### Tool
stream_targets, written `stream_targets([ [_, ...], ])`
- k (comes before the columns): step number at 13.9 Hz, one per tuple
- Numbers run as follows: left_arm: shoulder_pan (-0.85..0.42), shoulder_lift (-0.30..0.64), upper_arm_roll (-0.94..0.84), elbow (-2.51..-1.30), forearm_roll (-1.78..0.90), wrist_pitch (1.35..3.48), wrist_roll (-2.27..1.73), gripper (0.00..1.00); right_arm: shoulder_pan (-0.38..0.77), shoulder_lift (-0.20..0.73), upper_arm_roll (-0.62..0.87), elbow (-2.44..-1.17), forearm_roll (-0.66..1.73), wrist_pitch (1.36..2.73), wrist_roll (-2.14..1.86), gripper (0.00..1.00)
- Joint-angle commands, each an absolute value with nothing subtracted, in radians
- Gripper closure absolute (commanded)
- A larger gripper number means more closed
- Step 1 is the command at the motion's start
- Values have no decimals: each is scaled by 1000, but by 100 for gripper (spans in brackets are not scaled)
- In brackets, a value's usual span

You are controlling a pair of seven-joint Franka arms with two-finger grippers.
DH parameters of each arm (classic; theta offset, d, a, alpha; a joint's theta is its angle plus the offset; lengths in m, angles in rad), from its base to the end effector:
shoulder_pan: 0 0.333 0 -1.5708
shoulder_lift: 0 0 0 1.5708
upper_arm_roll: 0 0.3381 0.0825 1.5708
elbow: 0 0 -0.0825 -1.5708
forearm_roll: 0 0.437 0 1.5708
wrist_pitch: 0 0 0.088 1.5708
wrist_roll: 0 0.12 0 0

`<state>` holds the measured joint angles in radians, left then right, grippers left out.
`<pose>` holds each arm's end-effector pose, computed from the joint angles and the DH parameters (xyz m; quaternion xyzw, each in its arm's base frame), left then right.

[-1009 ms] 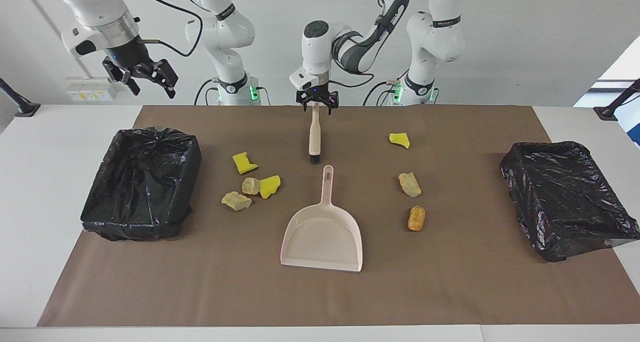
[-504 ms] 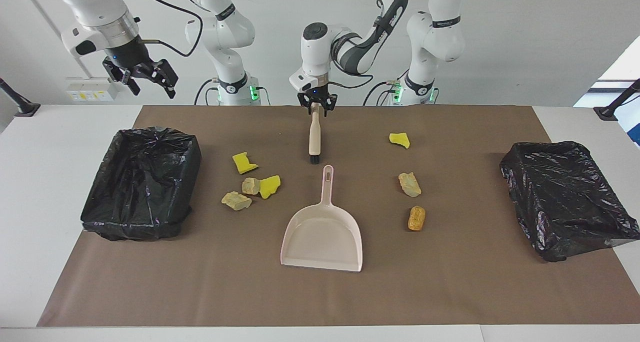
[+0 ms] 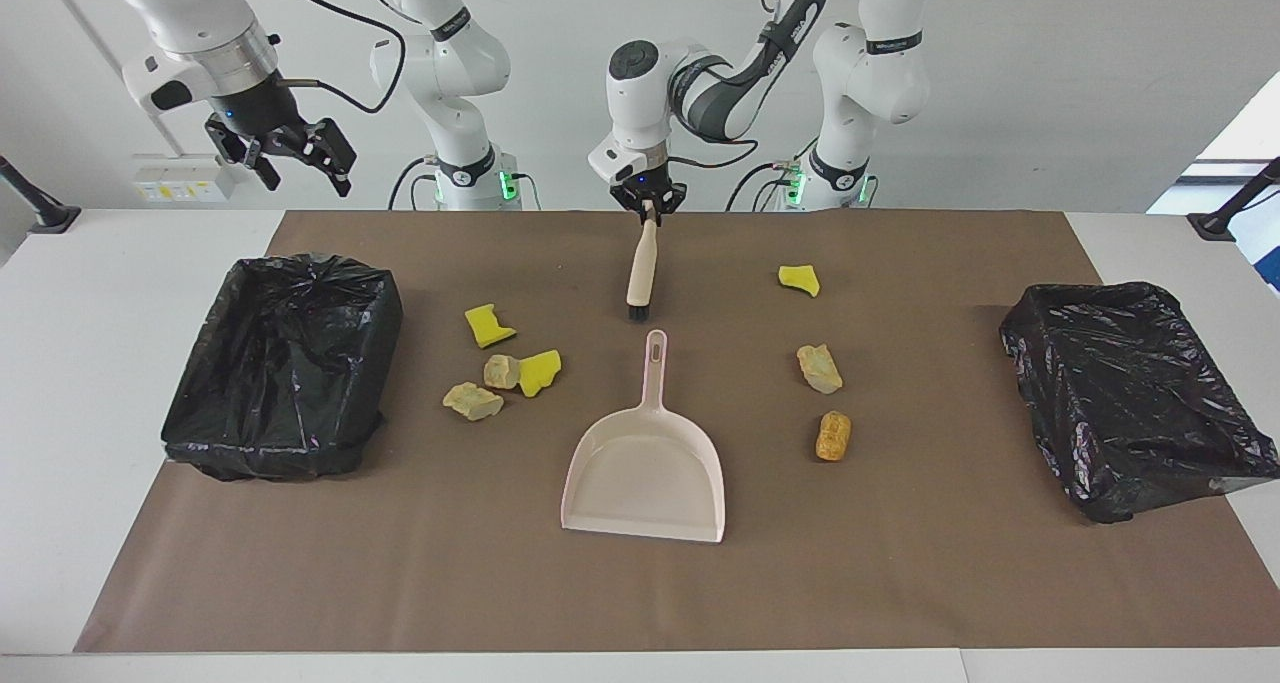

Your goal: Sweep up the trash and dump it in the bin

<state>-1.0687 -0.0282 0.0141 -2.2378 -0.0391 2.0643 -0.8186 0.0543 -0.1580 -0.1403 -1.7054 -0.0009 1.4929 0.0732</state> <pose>0.2657 -0.4732 0.3475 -0.9915 0.1070 0.0565 0.0486 0.5425 -0.0529 0.6470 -0.9965 0.0783 0.0279 0.0107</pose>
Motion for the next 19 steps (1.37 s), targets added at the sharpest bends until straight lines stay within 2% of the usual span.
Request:
stream_targets([
  [1,-985,-83,15,-2243,-34,1933,-821,100,58,-161,-120,-1715,-20,1516,49,0],
  [4,-951,-110,15,-2256,-34,1774,-816,100,106,-100,-97,-1631,-49,1491,122,0],
  [6,-943,-126,15,-2260,-34,1647,-834,100,144,-78,-97,-1606,-38,1493,172,0],
  [8,-940,-143,15,-2260,-34,1518,-892,100,187,-19,-80,-1600,-25,1528,294,0],
  [12,-937,-143,15,-2269,-40,1529,-1305,100,241,96,-49,-1555,-8,1632,382,0],
  [16,-859,-161,15,-2334,-155,1609,-1549,100,345,234,-49,-1555,-6,1759,564,0],
  [19,-835,-164,15,-2375,-170,1695,-1644,100,351,313,-45,-1552,145,1830,592,0],
])
